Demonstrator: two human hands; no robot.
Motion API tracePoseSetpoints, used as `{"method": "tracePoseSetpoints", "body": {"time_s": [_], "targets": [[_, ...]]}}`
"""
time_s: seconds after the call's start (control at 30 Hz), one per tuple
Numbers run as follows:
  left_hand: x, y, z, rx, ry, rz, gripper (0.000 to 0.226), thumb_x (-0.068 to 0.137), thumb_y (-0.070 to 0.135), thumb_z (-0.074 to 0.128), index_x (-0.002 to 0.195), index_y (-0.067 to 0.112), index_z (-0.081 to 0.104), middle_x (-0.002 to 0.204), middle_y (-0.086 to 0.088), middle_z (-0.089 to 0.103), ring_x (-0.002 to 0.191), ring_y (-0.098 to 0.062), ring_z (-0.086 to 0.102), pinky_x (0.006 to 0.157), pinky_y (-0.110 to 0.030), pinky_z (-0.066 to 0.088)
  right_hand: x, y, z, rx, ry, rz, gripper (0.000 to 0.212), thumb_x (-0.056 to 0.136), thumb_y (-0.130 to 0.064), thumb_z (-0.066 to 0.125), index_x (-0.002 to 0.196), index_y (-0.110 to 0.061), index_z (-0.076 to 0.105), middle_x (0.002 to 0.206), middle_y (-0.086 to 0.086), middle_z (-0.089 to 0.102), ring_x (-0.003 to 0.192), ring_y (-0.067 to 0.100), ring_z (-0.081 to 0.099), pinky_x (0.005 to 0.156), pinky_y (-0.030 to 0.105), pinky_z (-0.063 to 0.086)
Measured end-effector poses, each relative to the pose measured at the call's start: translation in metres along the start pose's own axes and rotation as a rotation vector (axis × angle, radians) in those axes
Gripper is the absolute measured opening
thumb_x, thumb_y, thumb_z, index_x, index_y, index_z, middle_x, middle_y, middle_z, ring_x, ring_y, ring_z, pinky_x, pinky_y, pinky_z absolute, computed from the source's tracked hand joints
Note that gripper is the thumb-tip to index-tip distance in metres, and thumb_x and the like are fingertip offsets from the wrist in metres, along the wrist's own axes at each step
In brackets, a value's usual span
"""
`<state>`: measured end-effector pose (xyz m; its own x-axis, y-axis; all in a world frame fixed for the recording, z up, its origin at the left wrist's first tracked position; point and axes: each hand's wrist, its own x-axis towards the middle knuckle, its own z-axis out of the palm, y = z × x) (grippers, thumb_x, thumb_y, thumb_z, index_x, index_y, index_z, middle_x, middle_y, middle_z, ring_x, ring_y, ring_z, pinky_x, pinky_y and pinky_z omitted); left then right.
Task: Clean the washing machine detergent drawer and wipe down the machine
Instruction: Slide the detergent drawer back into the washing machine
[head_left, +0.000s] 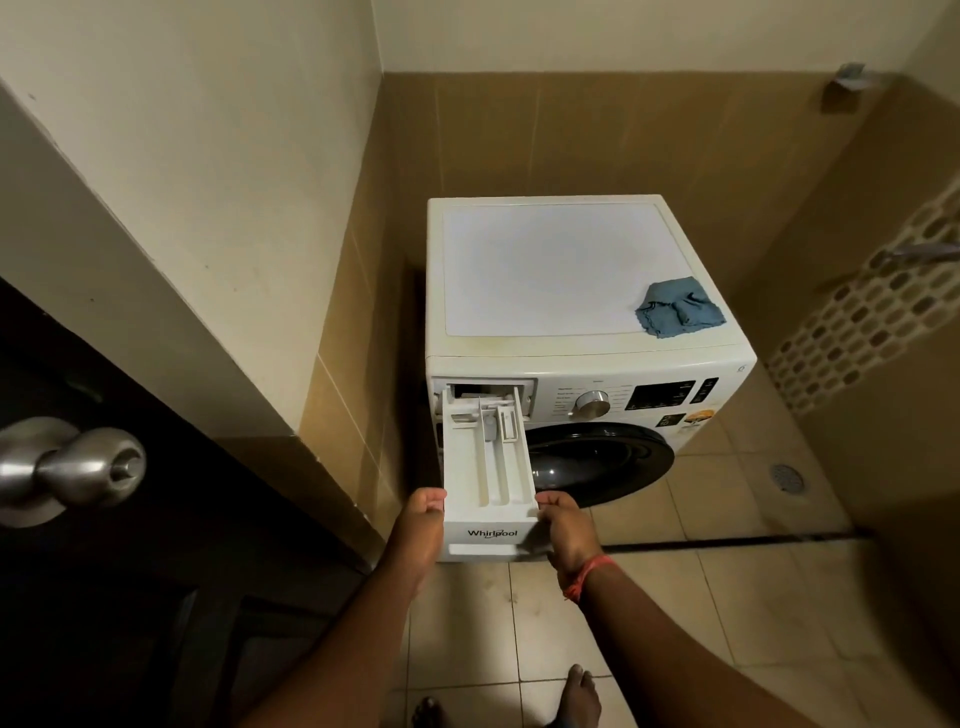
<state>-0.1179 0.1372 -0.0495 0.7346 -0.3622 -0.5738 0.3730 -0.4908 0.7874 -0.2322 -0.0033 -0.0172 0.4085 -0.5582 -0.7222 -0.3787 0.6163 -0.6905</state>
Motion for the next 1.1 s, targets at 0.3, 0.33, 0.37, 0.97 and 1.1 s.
{"method": "tracePoseSetpoints", "body": {"time_s": [0.3,0.33,0.37,0.97,1.1], "targets": [[0.006,-0.002,0.004,0.124,0.021,0.062,0.026,0.099,0.009,0.04,0.111,0.019,0.059,0.111,0.0,0.064,0.102,-0.016,0.057,0.08,-0.028,0.042,0.006,0.003,-0.009,0.006,-0.032,0.019,0.026,0.09,0.005,0.038,0.107,-0.006,0.054,0.093,0.014,0.058,0.073,0.026,0.057,0.056,0.034,0.051],[0.007,-0.001,0.005,0.127,0.022,0.064,0.025,0.099,0.009,0.04,0.111,0.02,0.059,0.111,0.0,0.064,0.102,-0.017,0.057,0.08,-0.028,0.042,0.007,0.003,-0.01,0.01,-0.035,0.023,0.026,0.09,0.005,0.038,0.108,-0.005,0.054,0.095,0.014,0.058,0.074,0.026,0.057,0.056,0.034,0.051],[0.008,0.0,0.006,0.128,0.026,0.065,0.024,0.099,0.009,0.04,0.109,0.02,0.059,0.11,-0.001,0.064,0.102,-0.017,0.058,0.08,-0.027,0.042,0.008,0.002,-0.01,0.008,-0.038,0.024,0.027,0.09,0.005,0.038,0.109,-0.005,0.054,0.096,0.015,0.058,0.076,0.027,0.057,0.057,0.035,0.051],[0.03,0.025,0.006,0.121,0.042,0.139,0.026,0.098,0.008,0.054,0.12,0.019,0.059,0.121,0.002,0.061,0.109,-0.013,0.056,0.089,-0.024,0.042,0.033,-0.022,-0.002,0.031,-0.107,-0.042,0.019,0.092,0.001,0.05,0.099,-0.014,0.06,0.084,0.008,0.062,0.068,0.022,0.059,0.052,0.031,0.053],[0.034,0.028,0.005,0.254,0.013,0.142,0.033,0.097,0.008,0.055,0.129,0.017,0.055,0.13,0.0,0.057,0.116,-0.015,0.053,0.092,-0.024,0.04,0.045,-0.019,-0.002,-0.023,-0.116,-0.066,0.027,0.093,0.0,0.053,0.118,-0.008,0.055,0.1,0.012,0.065,0.078,0.021,0.064,0.05,0.024,0.053]]}}
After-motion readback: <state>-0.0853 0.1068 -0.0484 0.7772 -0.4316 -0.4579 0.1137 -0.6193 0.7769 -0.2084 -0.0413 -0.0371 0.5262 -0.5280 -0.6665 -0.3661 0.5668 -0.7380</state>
